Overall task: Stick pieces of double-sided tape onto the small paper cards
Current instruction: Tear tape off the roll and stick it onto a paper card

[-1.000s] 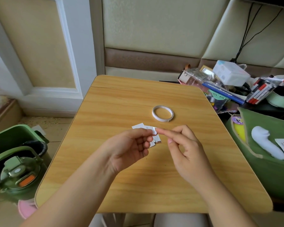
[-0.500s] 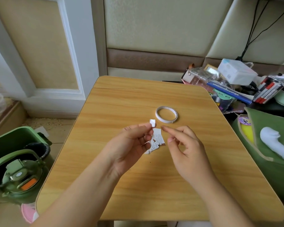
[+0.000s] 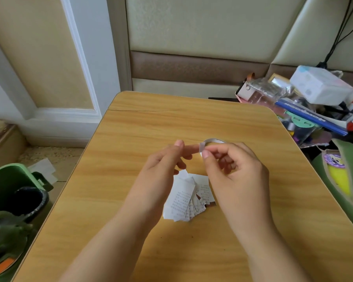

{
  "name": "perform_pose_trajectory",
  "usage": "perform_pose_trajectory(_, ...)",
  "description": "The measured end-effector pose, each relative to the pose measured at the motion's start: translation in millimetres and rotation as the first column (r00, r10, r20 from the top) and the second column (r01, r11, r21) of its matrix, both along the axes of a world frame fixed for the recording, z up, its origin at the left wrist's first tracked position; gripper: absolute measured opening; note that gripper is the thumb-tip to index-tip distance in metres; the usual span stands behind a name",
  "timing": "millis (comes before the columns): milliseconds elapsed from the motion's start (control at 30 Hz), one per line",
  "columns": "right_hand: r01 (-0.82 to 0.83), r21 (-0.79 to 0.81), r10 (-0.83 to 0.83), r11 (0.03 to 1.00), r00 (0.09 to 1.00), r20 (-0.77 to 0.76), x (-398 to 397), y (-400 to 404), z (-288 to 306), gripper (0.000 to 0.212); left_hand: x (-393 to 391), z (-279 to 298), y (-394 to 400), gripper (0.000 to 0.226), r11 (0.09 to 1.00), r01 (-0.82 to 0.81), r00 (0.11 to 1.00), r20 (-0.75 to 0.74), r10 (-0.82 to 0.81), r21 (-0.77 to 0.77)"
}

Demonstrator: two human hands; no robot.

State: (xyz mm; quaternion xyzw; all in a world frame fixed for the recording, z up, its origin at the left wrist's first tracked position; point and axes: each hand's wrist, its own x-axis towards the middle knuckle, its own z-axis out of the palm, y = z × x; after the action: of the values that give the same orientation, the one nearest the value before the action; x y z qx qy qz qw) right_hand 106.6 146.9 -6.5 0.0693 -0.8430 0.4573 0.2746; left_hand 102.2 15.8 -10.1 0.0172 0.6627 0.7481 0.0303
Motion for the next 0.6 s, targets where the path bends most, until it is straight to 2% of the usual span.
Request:
perform_pose_trajectory(233, 0.014, -0.186, 0.012, 0.982, 0.991, 0.135, -13.0, -6.4, -12.8, 0.004, -10.4, -23.8, -1.3, 0.047, 0.999, 0.028, 0.999, 0.023, -0.027, -0.017)
perform_pose_trajectory(400, 0.000, -0.375, 0.085, 0.927, 0.974, 0.209, -13.2, -5.0, -20.1, 0.006, -8.8, -30.7, -2.6, 0.052, 0.999, 0.031, 0.999, -0.005, -0.031, -0.032)
perform_pose_trajectory(600, -0.012, -0.466, 0.150, 0.884, 0.954, 0.259, -10.1, 0.4, -22.5, 0.009, -6.7, -34.4, -2.1, 0.053, 0.998, 0.060, 0.998, 0.024, -0.060, -0.002)
